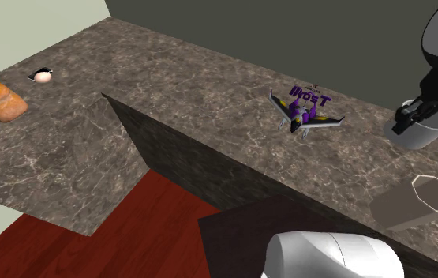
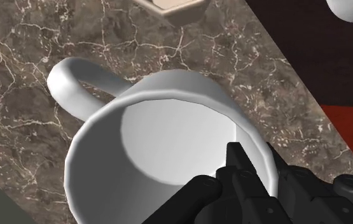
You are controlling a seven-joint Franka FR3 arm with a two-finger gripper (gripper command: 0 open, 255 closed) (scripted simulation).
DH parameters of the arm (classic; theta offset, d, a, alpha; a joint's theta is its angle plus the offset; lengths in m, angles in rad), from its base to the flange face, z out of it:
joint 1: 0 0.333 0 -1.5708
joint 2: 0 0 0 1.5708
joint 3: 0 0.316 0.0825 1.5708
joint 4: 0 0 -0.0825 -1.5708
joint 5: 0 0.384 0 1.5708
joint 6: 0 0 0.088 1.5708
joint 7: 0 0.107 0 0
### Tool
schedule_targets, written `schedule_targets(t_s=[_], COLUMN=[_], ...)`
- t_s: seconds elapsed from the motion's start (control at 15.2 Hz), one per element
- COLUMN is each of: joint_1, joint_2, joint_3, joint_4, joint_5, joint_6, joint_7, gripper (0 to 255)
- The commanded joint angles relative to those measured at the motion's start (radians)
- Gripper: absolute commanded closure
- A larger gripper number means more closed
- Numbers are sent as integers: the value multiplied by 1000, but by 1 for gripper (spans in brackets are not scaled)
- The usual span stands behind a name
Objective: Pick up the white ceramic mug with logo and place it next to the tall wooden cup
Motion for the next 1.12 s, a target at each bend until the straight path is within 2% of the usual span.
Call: schedule_targets(t_s=[0.0, 0.53, 1.06], joint_1=[-14, -51, -30], joint_2=[-5, 22, 113], joint_3=[-39, -215, -426], joint_4=[11, 94, 244], joint_5=[-26, -120, -171], joint_6=[-5, -1, 22], joint_7=[-48, -244, -448], gripper=[255, 255, 255])
